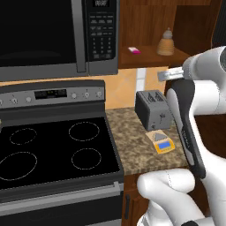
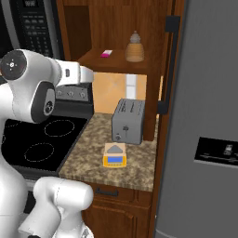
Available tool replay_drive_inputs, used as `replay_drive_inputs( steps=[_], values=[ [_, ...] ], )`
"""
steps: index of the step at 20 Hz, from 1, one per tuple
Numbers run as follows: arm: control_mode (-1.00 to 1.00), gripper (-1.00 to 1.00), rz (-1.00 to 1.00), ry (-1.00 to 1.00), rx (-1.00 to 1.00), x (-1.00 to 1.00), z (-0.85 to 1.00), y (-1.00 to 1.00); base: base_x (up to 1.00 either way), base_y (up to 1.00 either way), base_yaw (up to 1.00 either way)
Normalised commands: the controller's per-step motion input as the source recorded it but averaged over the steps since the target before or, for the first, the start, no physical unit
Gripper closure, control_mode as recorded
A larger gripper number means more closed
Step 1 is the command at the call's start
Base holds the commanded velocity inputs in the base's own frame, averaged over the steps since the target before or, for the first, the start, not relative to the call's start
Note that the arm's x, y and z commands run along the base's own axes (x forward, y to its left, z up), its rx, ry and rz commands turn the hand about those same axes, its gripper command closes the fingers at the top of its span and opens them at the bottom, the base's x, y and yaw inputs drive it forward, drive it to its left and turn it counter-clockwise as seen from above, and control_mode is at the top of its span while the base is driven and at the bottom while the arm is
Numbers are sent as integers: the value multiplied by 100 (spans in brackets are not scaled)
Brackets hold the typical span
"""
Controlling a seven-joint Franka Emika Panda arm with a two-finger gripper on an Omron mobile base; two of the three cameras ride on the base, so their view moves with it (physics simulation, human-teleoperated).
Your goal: Pick the honey bottle and place it on the digital scale for weighing, and close the cabinet.
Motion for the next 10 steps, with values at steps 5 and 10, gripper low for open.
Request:
replay_drive_inputs(
  steps=[5, 10],
  values=[
    [-100, -100, -12, -9, 0, 6, 53, -12, 0, 0, 0],
    [-100, -100, -13, -2, 0, 9, 35, -15, 0, 0, 0]
  ],
)
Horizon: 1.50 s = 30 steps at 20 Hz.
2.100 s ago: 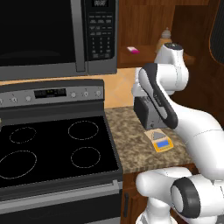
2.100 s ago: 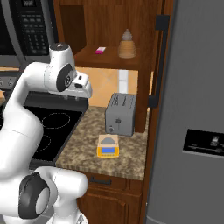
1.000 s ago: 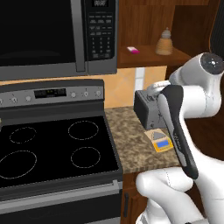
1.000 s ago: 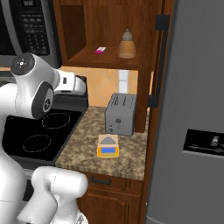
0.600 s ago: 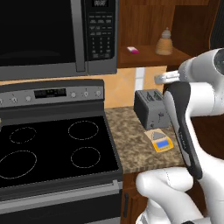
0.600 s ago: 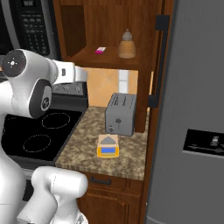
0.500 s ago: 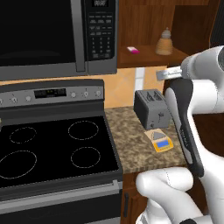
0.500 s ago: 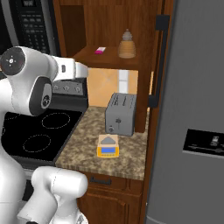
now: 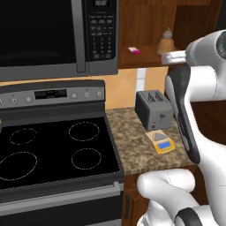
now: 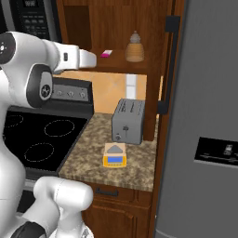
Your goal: Pick the honey bottle and place it on the digital scale for weighing, and close the cabinet.
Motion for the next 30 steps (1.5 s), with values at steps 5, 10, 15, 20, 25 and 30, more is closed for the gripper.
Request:
replay_drive_inputs(
  steps=[5, 10, 15, 20, 25, 30],
  values=[
    [-100, -100, -3, 0, 1, 12, 28, -21, 0, 0, 0],
    [-100, -100, 0, -3, 1, 16, 8, -34, 0, 0, 0],
    [-100, -100, -5, 0, 0, 31, 6, -19, 0, 0, 0],
    [-100, -100, 1, -11, 3, 31, 1, -8, 0, 0, 0],
    [-100, -100, 2, -7, 6, 51, 0, -10, 0, 0, 0],
    [-100, -100, 0, 0, 2, 52, 1, -15, 0, 0, 0]
  ],
)
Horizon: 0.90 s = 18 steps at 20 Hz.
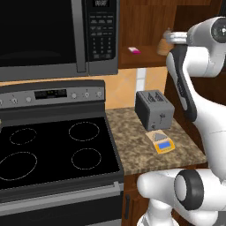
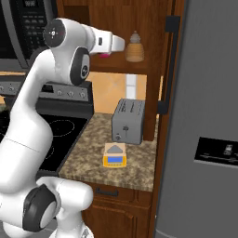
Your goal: Pick the honey bottle and place it on the digital scale for weighing, and close the cabinet.
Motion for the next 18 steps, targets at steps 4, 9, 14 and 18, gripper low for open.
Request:
replay_drive_inputs(
  steps=[4, 9, 14, 18],
  values=[
    [-100, -100, 0, 2, 0, 39, 1, -5, 0, 0, 0],
    [-100, -100, 0, 0, 0, 36, -3, -2, 0, 0, 0],
    [-100, -100, 1, 0, 0, 33, 0, -14, 0, 0, 0],
    [-100, -100, 1, -1, 0, 41, 0, -13, 0, 0, 0]
  ],
)
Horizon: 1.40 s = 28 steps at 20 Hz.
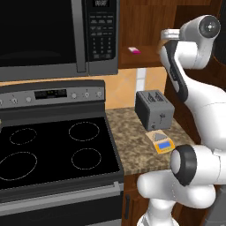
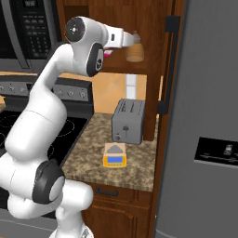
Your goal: Pick the honey bottle and place it on the digital scale for weighing, and close the cabinet.
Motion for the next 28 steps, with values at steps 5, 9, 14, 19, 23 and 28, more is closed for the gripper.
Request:
replay_drive_inputs(
  steps=[5, 9, 14, 19, 23, 28],
  values=[
    [-100, -100, 1, 0, 0, 44, 0, -2, 0, 0, 0],
    [-100, -100, 0, 0, 0, 46, 0, 0, 0, 0, 0],
    [-100, -100, 0, 0, 0, 38, 0, -1, 0, 0, 0],
    [-100, -100, 0, 0, 0, 31, -9, -8, 0, 0, 0],
    [-100, -100, 0, 0, 0, 19, -37, -2, 0, 0, 0],
    [-100, -100, 0, 0, 0, 33, -16, -7, 0, 0, 0]
  ],
)
